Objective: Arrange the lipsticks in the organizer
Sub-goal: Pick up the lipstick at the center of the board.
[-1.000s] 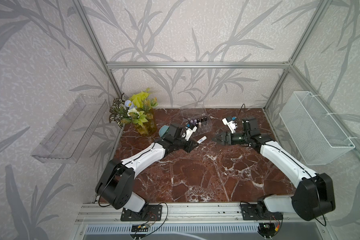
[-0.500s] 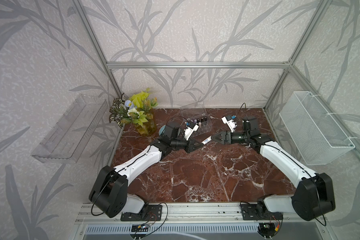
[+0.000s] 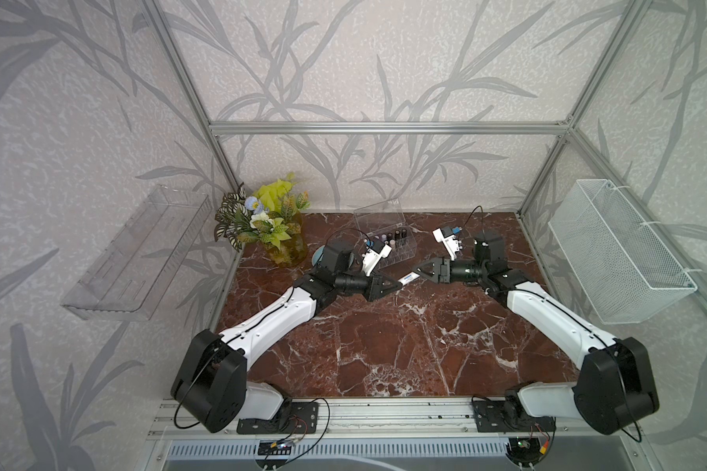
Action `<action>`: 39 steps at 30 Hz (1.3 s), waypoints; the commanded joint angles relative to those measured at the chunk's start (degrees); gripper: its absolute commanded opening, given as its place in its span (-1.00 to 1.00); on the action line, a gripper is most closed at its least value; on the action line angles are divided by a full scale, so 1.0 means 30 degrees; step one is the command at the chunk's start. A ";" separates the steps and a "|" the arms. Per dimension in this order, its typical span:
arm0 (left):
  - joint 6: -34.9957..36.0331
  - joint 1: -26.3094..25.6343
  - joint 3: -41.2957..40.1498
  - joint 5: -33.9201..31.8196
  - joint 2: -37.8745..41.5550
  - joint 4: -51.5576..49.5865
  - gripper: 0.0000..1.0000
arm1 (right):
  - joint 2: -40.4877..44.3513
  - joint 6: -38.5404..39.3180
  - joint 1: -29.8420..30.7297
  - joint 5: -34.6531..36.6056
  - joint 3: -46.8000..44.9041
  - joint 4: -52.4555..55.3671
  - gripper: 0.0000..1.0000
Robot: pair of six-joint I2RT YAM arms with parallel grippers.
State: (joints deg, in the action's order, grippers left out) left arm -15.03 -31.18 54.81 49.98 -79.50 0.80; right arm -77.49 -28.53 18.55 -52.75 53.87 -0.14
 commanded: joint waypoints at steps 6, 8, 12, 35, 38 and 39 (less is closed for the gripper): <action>0.0380 -0.0108 0.0158 -0.0355 0.0655 -0.0265 -0.66 | -0.0023 -0.0075 0.0320 -0.1530 0.0091 -0.0403 -0.21; 0.0409 -0.0087 0.0182 -0.0420 0.0616 -0.0275 -0.67 | 0.0049 -0.0148 0.0322 -0.1603 -0.0022 -0.0406 -0.18; 0.0497 -0.0099 0.0218 -0.0544 0.0541 -0.0443 -0.69 | 0.0281 -0.0346 0.0307 -0.1671 -0.0345 -0.0687 -0.18; 0.0141 0.0145 0.0025 -0.6741 0.1589 -0.0985 0.53 | 0.0803 0.1876 0.0058 0.2848 0.1383 0.1858 -0.74; -0.0342 0.0329 -0.0602 -0.8574 0.2129 -0.0163 0.53 | 0.0118 0.3074 0.0058 0.5522 0.2461 0.2632 -0.74; -0.0423 0.0343 -0.0756 -0.9129 0.2255 -0.0053 0.53 | -0.0166 0.3289 0.0032 0.6267 0.2752 0.2605 -0.74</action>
State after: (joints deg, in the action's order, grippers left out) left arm -15.09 -30.65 53.93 30.63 -75.02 -1.56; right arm -76.90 -23.86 19.00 -43.57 58.46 4.95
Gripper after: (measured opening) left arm 0.766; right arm 0.229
